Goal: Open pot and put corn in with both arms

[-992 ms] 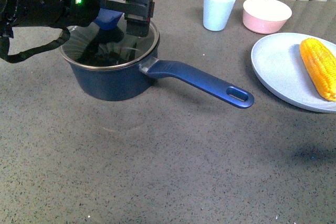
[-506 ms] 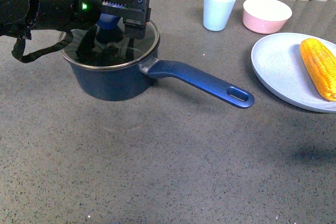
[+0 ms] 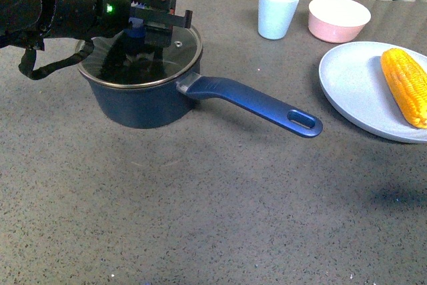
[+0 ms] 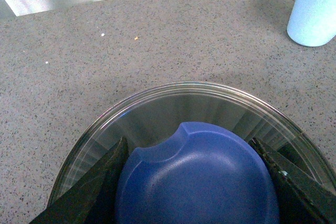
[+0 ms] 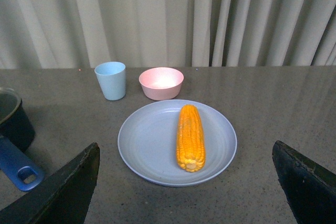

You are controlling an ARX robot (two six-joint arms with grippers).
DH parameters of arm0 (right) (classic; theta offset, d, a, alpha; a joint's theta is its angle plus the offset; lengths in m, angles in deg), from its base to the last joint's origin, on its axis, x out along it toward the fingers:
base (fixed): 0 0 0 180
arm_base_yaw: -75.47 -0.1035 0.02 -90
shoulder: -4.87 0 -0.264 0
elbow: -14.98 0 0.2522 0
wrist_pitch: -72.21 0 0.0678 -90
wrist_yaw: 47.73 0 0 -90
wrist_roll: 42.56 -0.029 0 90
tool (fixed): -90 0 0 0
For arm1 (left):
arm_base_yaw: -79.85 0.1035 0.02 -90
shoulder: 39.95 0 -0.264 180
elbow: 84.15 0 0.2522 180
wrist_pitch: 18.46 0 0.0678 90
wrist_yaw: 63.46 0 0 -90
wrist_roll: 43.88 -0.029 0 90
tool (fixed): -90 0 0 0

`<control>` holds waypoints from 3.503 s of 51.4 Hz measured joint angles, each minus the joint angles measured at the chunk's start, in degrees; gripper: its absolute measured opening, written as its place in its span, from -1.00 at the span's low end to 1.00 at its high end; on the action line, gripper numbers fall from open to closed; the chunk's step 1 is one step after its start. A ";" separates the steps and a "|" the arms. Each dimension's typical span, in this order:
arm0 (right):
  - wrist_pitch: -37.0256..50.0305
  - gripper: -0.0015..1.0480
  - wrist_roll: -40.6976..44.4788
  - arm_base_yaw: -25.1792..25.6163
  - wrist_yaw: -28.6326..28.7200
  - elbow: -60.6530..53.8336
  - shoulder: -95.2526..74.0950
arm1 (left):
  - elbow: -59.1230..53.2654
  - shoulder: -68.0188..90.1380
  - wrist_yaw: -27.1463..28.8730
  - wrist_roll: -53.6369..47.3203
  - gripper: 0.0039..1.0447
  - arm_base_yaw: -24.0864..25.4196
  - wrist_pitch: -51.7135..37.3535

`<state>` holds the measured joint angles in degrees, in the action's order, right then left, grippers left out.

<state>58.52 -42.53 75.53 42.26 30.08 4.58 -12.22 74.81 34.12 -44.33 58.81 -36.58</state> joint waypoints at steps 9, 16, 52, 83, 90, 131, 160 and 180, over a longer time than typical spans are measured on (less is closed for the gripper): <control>0.00 0.83 0.00 0.00 0.00 0.00 0.00 | 0.09 -0.81 0.42 -0.02 0.17 0.02 1.18; 0.00 0.83 -0.02 0.00 0.00 0.00 0.00 | -0.57 -4.52 0.63 0.42 0.16 1.01 2.05; 0.00 0.83 0.00 0.00 0.00 0.00 0.00 | -14.82 -9.18 -0.26 0.70 0.16 24.22 -10.75; 0.00 0.83 -0.02 0.00 0.00 0.00 0.00 | -18.25 5.75 1.49 2.21 0.16 21.03 -24.17; 0.00 0.83 0.00 0.00 0.00 0.00 0.00 | -18.58 7.21 1.60 2.64 0.16 20.50 -25.59; 0.00 0.83 0.00 0.00 0.00 0.00 0.00 | -25.90 1.16 1.38 5.81 0.84 17.81 -27.74; 0.00 0.83 0.00 0.00 0.02 0.00 0.00 | -35.43 -19.91 -4.48 8.22 0.75 20.83 -23.93; 0.00 0.83 -0.02 0.00 0.00 0.00 0.00 | -51.12 -33.44 -7.61 1.36 -0.72 20.90 -41.18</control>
<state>58.52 -42.55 75.53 42.26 30.08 4.58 -63.34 41.37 26.51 -42.97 79.71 -77.76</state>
